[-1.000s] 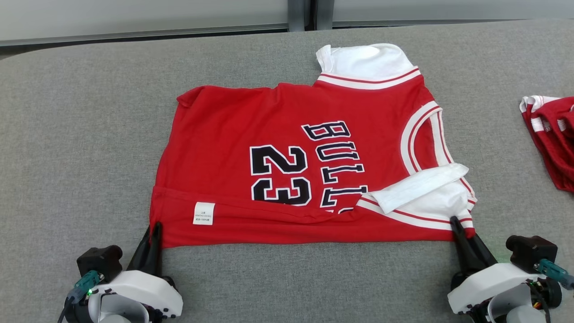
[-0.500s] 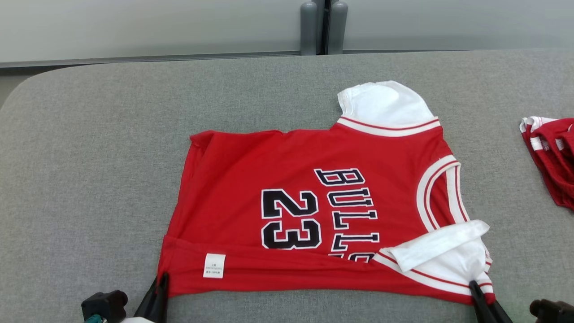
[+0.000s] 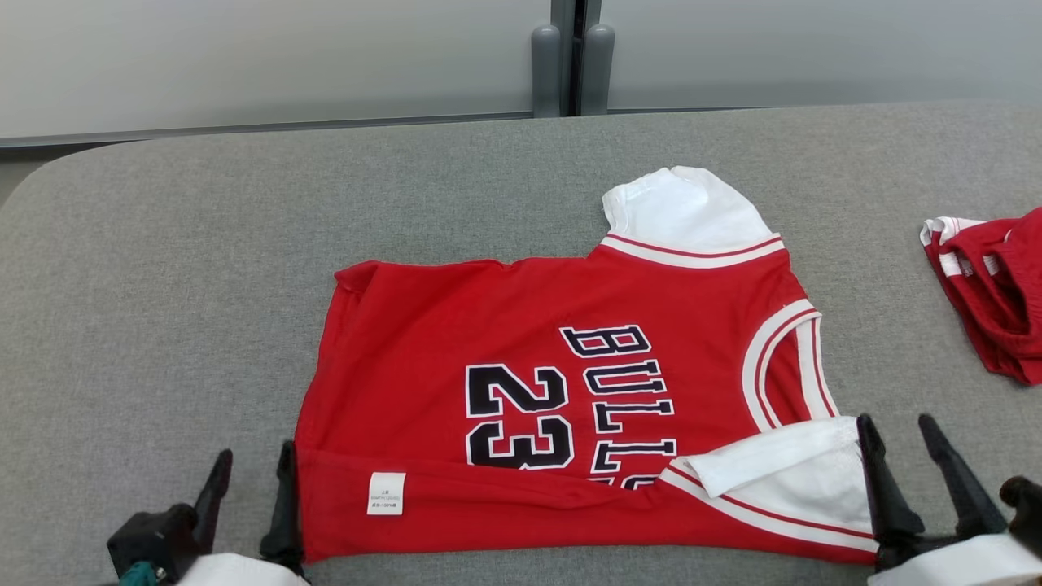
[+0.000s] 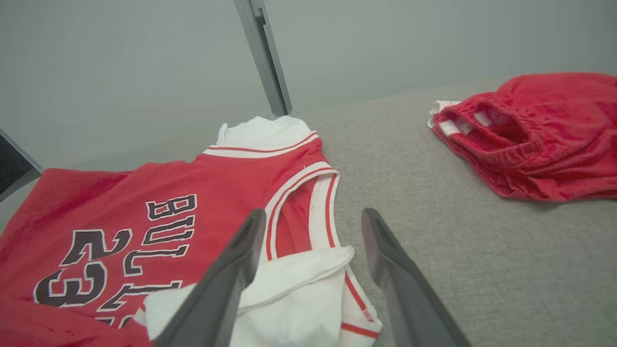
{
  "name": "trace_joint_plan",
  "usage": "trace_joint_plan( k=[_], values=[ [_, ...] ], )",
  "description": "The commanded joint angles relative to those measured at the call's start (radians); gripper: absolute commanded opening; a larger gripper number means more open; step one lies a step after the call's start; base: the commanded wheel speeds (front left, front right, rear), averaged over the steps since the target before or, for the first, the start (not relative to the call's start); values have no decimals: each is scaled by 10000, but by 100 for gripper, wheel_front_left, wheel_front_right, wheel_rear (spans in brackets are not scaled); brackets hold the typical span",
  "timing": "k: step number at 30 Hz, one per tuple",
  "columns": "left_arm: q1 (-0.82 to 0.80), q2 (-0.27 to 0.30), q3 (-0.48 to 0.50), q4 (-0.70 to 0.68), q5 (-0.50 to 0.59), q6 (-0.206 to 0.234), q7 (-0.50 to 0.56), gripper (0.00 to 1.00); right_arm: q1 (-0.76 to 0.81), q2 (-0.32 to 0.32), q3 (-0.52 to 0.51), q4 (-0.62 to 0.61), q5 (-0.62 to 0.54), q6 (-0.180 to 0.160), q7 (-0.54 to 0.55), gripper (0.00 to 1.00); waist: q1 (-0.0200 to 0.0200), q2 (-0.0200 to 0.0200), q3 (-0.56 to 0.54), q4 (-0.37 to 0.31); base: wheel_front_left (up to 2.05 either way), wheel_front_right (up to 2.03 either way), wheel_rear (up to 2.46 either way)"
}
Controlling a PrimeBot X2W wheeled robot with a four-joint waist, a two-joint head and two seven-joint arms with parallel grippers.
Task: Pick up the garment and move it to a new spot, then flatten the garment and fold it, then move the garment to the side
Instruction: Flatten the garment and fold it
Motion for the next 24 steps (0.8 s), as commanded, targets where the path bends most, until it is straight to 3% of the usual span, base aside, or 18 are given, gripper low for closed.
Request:
trace_joint_plan(
  k=[1, 7, 15, 24],
  values=[
    [-309, 110, 87, -294, 257, 175, -274, 100, -244, -130, -41, -441, -211, -1, -140, 100, 0, 0, -13, -35, 0, 0, 0],
    [-803, 263, 122, -629, 757, 351, -827, 100, -734, -322, -7, -1543, -672, -1, 132, 100, 0, 0, -71, -141, 0, 0, 0],
    [-1057, 371, -118, -694, 1041, 465, -698, 100, -962, -300, 96, -2112, -845, -1, 583, 100, 0, 0, -51, -149, 0, 0, 0],
    [-2242, 399, -310, -123, 766, 21, -381, 100, -1088, -113, 86, -2223, -705, -2, 655, 100, 0, 0, 433, -121, 0, 0, 0]
  ],
)
